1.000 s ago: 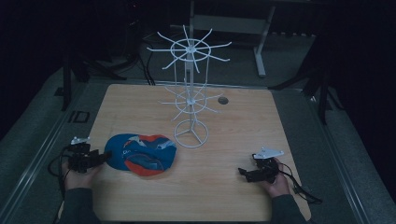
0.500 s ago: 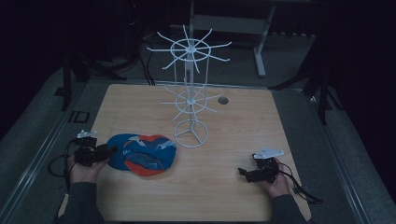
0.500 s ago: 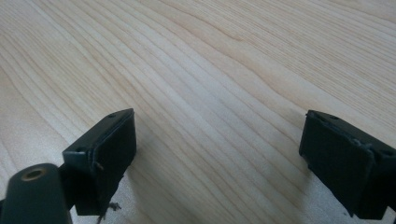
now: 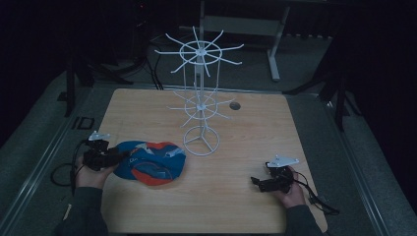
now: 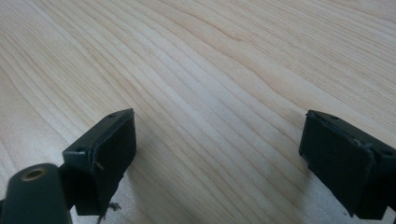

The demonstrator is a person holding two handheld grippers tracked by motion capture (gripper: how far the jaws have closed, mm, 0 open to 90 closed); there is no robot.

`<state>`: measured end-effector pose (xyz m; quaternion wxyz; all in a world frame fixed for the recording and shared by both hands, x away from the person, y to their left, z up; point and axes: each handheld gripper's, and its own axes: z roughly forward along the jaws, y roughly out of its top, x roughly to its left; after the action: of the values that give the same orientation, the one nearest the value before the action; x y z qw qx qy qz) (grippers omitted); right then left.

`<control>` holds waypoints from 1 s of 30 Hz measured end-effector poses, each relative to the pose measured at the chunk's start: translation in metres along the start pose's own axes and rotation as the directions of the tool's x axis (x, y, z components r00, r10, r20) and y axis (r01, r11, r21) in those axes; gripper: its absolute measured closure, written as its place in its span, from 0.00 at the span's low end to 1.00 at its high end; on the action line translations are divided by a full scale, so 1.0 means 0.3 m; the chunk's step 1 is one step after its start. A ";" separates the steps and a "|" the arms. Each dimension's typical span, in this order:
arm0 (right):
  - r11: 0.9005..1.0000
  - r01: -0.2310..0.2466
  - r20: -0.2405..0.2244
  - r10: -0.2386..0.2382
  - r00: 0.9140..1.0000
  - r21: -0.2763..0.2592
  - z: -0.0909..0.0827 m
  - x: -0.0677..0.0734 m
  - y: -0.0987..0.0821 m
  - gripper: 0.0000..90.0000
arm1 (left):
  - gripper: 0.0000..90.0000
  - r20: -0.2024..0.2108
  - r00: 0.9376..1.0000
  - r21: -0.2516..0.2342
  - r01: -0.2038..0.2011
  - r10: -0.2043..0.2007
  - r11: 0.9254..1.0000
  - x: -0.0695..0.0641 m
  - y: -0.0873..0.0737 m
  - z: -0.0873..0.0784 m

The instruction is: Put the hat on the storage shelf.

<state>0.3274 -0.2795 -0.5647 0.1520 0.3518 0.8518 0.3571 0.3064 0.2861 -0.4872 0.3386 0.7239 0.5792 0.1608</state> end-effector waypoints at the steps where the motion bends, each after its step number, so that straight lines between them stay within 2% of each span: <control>1: 1.000 -0.001 0.000 0.001 1.000 0.000 0.000 0.000 0.000 0.12 | 0.58 0.004 1.000 0.001 -0.007 0.007 1.000 -0.003 0.002 -0.001; 8: 1.000 -0.001 0.001 0.001 1.000 0.000 0.000 0.000 0.000 0.12 | 0.54 0.046 0.995 0.020 -0.086 0.085 0.996 -0.025 0.010 -0.010; 15: 1.000 -0.002 0.001 0.002 1.000 0.001 0.000 0.001 0.000 0.12 | 0.44 0.065 0.985 0.025 -0.163 0.161 0.986 -0.053 0.016 -0.017; 24: 1.000 -0.001 0.001 0.001 1.000 0.000 0.000 0.000 0.000 0.12 | 0.31 0.096 0.973 0.029 -0.212 0.208 0.977 -0.093 0.027 -0.006; 30: 1.000 -0.001 0.001 0.001 1.000 0.001 0.000 0.000 0.000 0.12 | 0.28 0.117 0.962 0.045 -0.255 0.248 0.966 -0.114 0.035 0.007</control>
<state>0.3273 -0.2795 -0.5647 0.1521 0.3526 0.8516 0.3568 0.3059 0.2519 -0.4761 0.3252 0.8090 0.4676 0.1450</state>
